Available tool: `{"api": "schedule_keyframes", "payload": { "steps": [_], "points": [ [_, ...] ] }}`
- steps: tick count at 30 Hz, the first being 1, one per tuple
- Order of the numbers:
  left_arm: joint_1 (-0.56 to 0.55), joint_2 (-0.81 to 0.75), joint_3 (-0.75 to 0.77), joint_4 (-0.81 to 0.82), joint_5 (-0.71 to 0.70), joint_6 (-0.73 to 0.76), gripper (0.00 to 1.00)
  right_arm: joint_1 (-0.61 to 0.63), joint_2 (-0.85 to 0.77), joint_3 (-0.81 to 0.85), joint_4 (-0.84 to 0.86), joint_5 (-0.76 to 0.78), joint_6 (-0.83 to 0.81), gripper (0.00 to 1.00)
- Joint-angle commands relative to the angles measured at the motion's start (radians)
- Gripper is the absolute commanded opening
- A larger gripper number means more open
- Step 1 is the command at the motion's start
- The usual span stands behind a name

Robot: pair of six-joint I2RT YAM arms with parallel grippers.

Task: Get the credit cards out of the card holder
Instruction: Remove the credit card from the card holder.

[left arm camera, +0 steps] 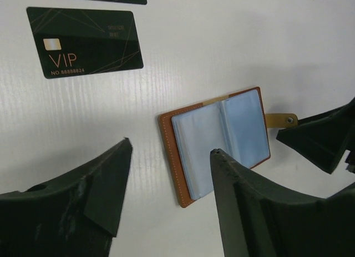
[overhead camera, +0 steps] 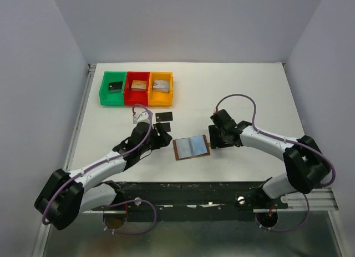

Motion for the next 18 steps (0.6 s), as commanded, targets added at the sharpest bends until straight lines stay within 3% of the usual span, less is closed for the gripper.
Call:
{"api": "schedule_keyframes", "payload": {
  "steps": [1,4,9,18],
  "points": [
    [-0.003,-0.021,-0.025,0.011,0.012,-0.044,0.79,-0.042,0.053,0.041,0.023,-0.021,-0.003,0.58],
    [-0.001,-0.070,-0.075,0.068,0.019,-0.058,0.99,-0.073,0.080,0.051,0.030,-0.049,-0.012,0.50],
    [0.003,-0.170,-0.163,0.193,0.011,-0.093,0.99,-0.079,0.101,0.063,0.058,-0.090,-0.018,0.45],
    [0.002,-0.159,-0.122,0.108,0.031,-0.103,0.99,-0.079,0.132,0.090,0.064,-0.106,-0.021,0.53]
  ]
}}
